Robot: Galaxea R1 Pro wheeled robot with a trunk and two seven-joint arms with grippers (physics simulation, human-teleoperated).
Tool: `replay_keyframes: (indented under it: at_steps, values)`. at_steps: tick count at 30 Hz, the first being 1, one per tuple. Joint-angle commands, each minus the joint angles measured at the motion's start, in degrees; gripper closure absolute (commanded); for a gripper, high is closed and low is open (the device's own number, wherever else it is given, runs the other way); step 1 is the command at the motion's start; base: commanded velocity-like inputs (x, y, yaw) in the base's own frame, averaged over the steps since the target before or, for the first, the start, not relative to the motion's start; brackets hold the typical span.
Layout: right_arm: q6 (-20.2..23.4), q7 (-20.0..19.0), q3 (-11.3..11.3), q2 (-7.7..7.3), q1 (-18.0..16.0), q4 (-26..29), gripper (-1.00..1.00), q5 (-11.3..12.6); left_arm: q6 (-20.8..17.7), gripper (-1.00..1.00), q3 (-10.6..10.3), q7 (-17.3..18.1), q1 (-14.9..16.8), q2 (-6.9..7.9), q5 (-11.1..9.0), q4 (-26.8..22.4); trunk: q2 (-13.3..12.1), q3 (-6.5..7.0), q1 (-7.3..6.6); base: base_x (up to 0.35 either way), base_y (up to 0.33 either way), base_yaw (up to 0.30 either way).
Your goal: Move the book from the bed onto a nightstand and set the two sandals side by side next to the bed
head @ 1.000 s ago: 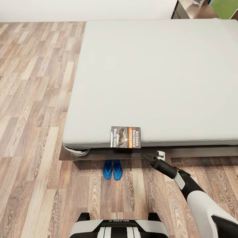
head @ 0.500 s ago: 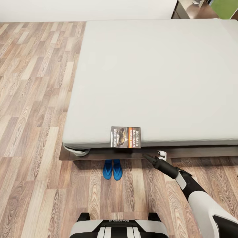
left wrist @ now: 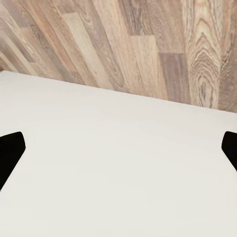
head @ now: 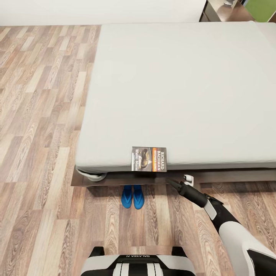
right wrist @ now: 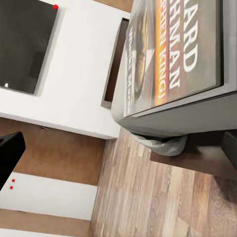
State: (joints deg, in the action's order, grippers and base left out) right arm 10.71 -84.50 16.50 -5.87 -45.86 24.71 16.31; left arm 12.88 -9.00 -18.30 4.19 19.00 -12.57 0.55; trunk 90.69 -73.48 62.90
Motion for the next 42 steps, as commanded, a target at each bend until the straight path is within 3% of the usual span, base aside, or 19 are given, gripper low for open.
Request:
replay_keyframes:
  at_steps: [1, 42]
  values:
    - [0.59, -0.22, 0.11, 0.0, -0.02, -0.01, -1.0, 0.04, 0.2, -1.0, -0.49, -0.06, 0.03, -0.01, -0.53, 0.06, 0.01, -0.02, 0.0, 0.0, 0.093, 0.0]
    - [0.62, -0.22, 0.46, -0.19, -0.02, -0.19, -1.0, 0.04, 0.21, -1.0, -0.5, -0.07, -0.03, 0.09, -0.49, 0.06, 0.01, -0.02, 0.0, 0.0, 0.03, 0.0]
